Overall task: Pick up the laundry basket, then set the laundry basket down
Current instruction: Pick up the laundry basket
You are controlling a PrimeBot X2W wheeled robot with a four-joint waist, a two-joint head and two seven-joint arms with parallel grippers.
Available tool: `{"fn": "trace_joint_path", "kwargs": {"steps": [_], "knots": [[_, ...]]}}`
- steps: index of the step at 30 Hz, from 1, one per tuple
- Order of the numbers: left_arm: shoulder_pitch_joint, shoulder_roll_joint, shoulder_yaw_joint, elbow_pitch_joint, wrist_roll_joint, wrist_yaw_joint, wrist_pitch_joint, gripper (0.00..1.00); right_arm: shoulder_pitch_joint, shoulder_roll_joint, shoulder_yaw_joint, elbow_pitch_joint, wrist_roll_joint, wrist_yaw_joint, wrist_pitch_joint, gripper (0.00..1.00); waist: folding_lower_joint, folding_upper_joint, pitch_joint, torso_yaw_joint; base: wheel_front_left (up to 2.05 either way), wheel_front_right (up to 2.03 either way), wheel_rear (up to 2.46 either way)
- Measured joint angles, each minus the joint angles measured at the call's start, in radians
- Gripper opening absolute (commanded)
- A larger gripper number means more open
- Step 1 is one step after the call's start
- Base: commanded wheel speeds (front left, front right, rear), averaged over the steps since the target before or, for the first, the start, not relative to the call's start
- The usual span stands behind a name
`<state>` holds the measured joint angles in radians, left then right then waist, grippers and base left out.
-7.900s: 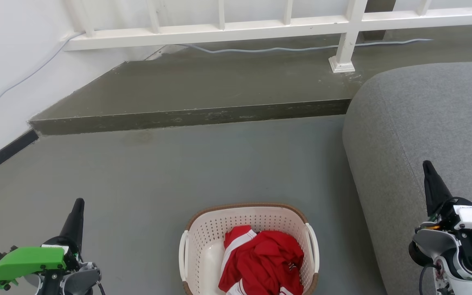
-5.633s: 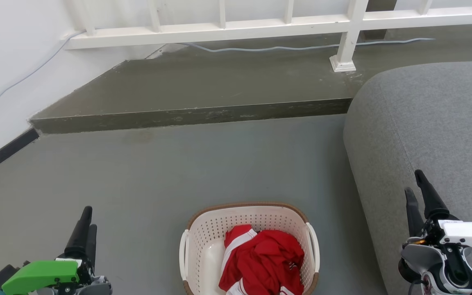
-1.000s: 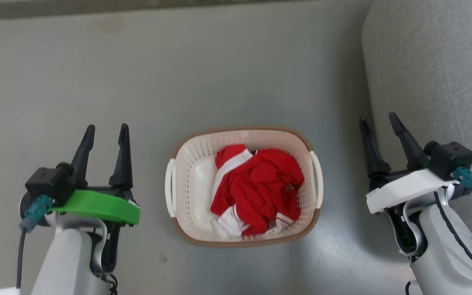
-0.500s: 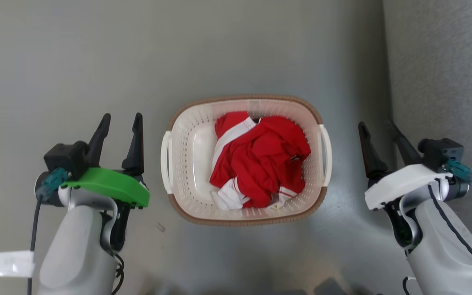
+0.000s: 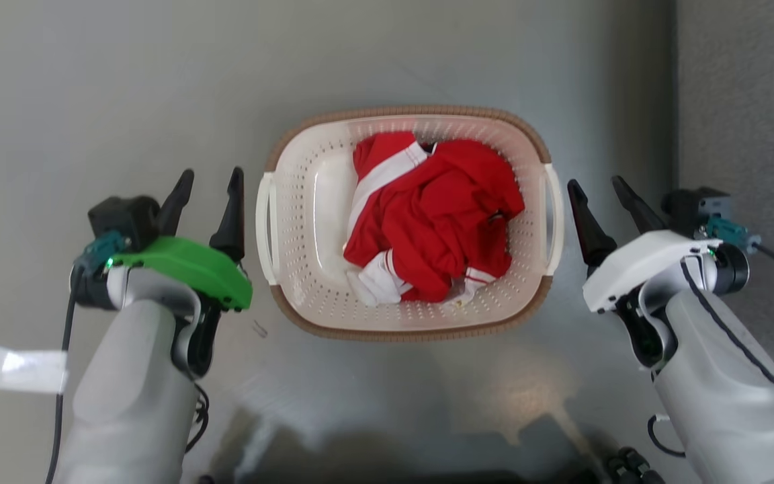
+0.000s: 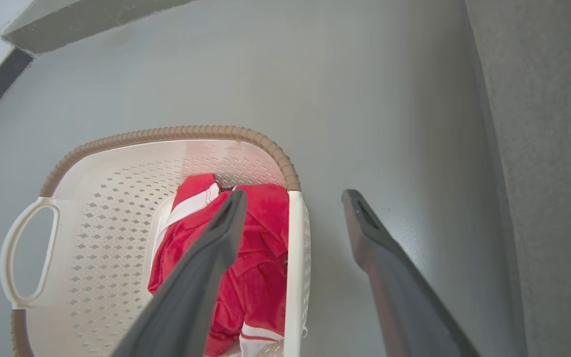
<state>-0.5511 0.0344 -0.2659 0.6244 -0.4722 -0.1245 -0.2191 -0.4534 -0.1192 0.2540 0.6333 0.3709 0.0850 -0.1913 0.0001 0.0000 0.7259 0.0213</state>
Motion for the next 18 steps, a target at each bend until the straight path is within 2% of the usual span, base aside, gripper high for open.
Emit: {"fn": "trace_joint_path", "kwargs": {"steps": [18], "knots": [[-0.132, -0.008, -0.144, 0.157, -0.112, 0.0, 0.075, 1.0, -0.147, 0.025, 0.054, 0.186, 0.007, 0.02, 0.043, 1.0, 0.0, 0.0, 0.137, 0.009, 0.0, 0.0, 0.0]]}}
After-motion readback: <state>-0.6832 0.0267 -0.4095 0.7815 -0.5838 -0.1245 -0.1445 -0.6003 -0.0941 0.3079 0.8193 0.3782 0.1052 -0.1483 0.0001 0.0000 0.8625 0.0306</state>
